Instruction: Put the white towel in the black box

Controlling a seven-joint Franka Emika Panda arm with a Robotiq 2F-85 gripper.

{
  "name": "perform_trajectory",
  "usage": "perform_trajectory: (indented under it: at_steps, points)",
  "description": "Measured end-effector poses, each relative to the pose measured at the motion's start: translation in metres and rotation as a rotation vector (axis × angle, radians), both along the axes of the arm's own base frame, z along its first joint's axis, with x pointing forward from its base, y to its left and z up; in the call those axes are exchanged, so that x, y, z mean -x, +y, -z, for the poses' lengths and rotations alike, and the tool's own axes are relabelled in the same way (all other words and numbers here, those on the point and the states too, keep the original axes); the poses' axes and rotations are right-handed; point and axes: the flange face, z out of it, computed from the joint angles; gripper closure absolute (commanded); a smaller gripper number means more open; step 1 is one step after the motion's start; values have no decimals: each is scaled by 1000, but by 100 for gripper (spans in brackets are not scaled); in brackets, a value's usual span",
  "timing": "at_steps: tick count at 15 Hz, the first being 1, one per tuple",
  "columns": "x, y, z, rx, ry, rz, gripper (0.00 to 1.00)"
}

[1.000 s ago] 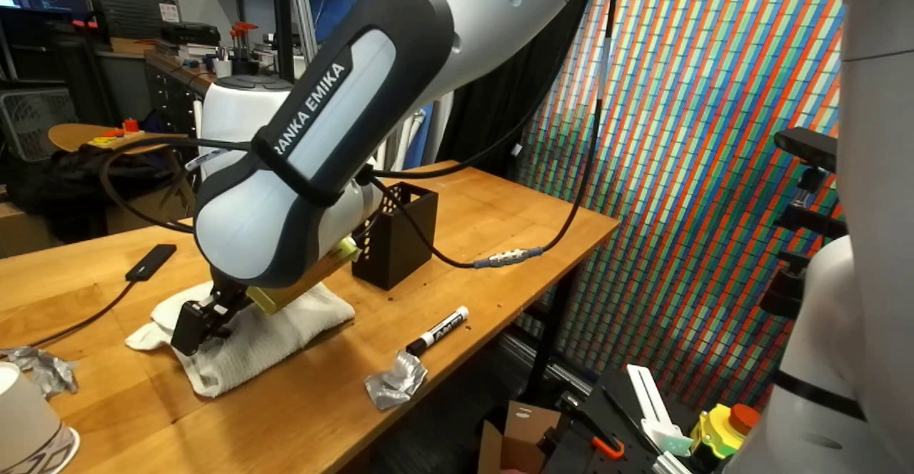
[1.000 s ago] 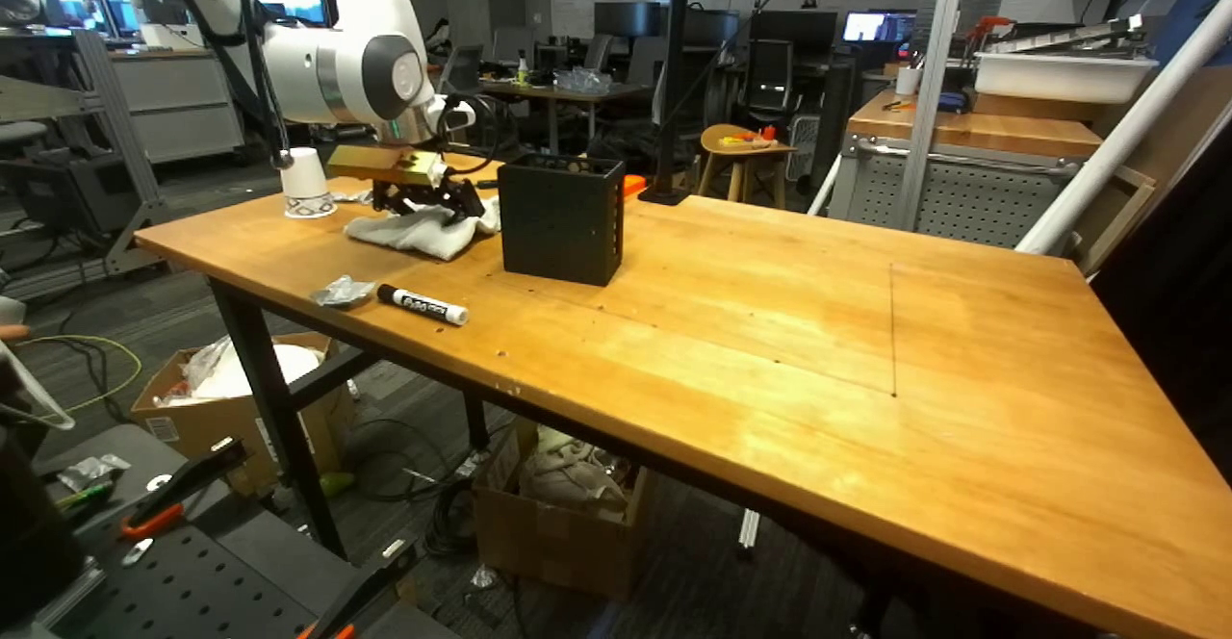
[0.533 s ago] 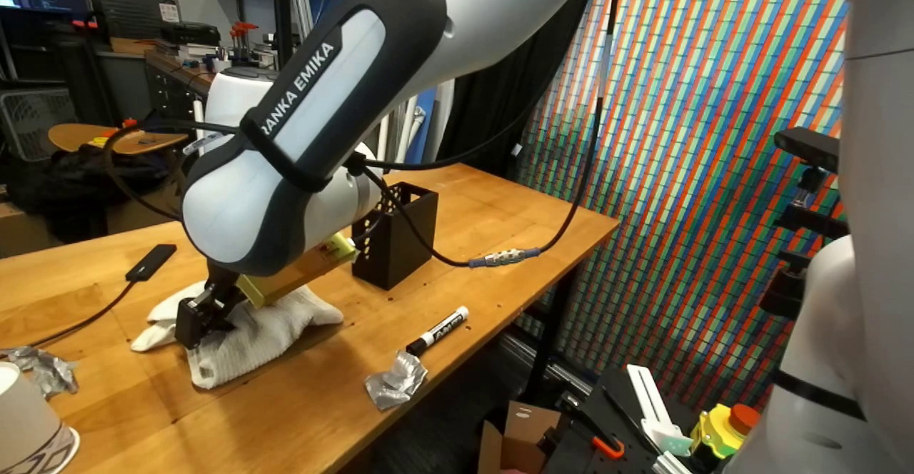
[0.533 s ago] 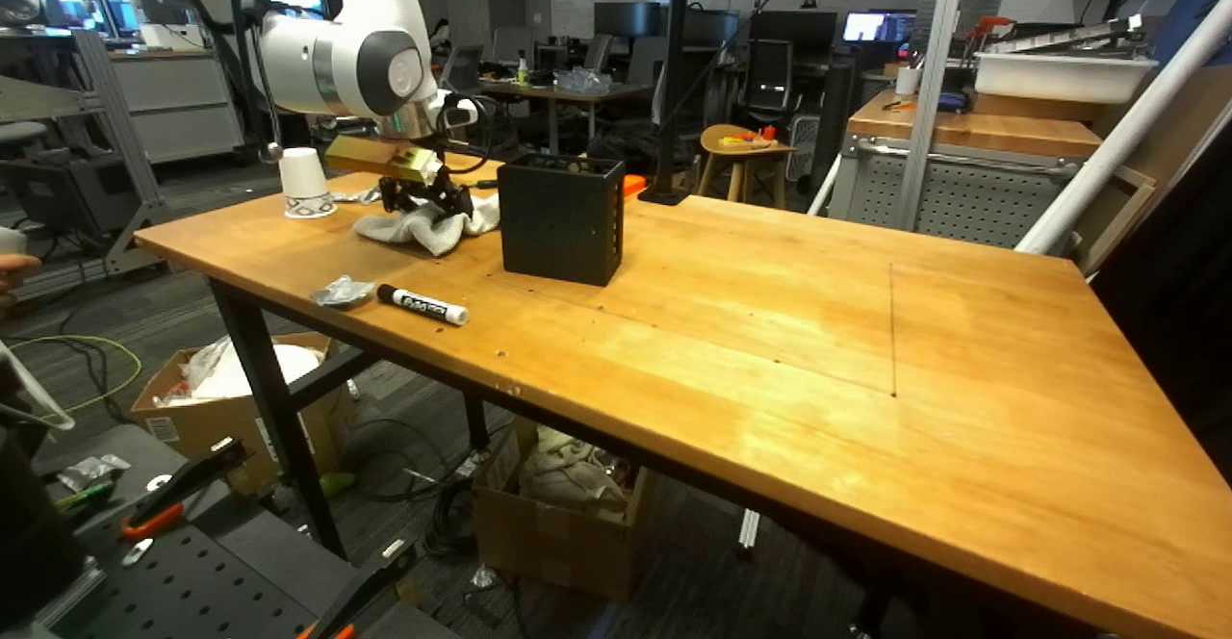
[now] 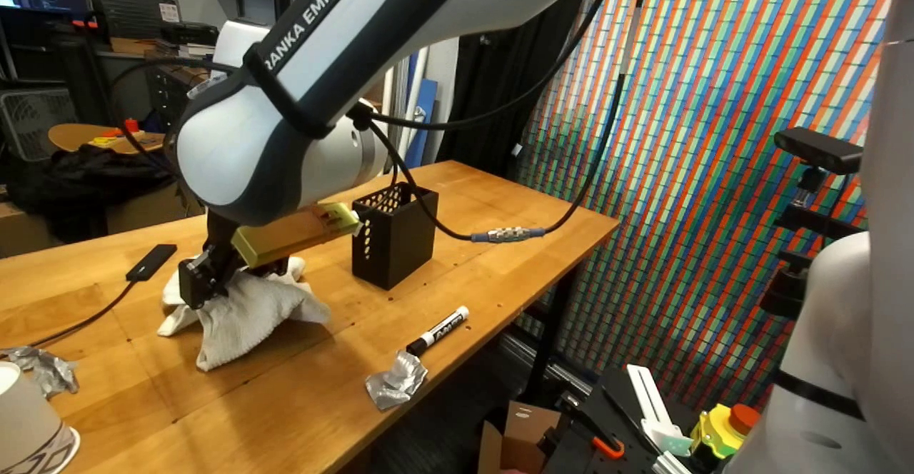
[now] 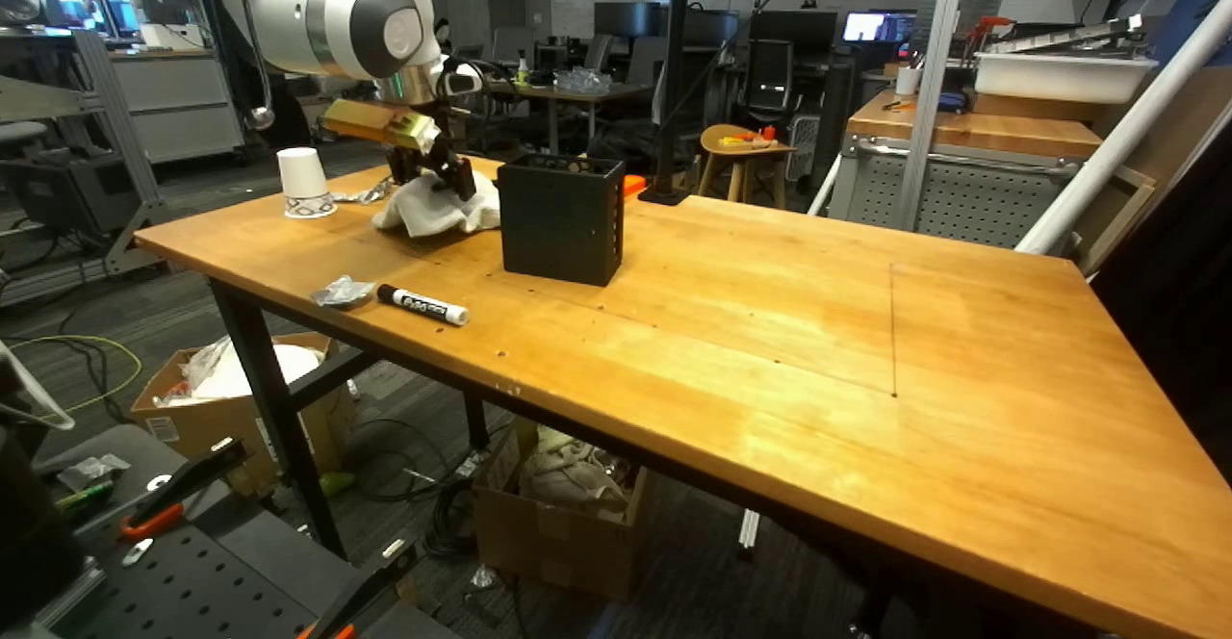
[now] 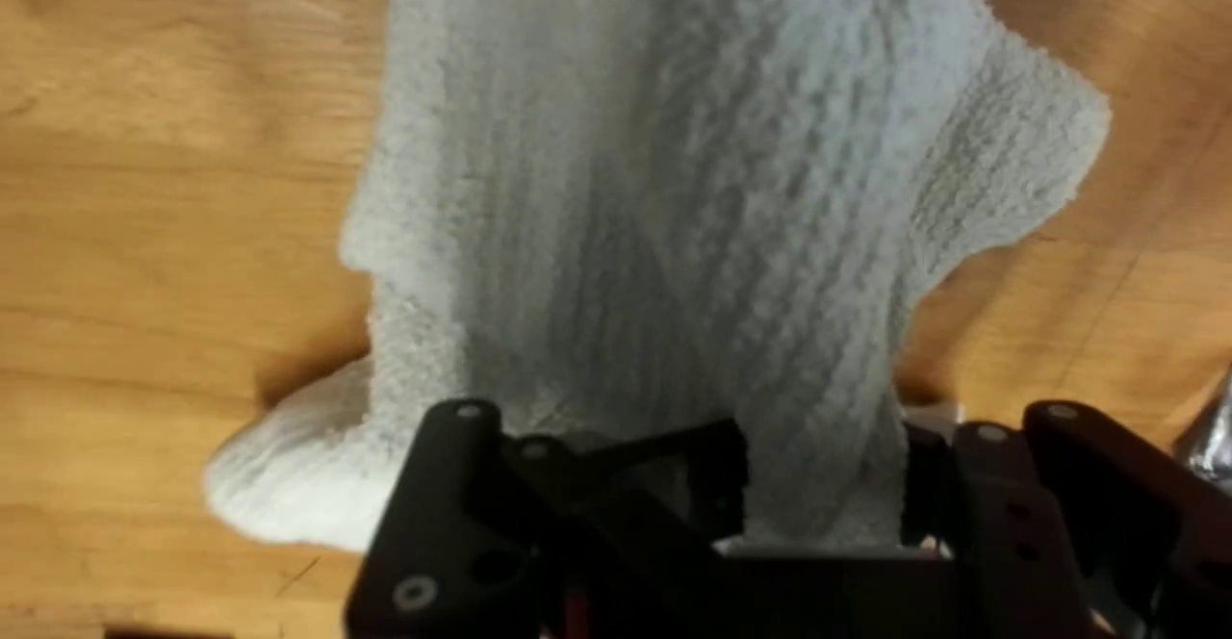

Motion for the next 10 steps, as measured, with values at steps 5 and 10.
perform_trajectory:
  at_steps: [5,10]
  points:
    - [9,-30,-66,11,-25,60,100]
    - [17,-96,-127,69,-69,139,100]
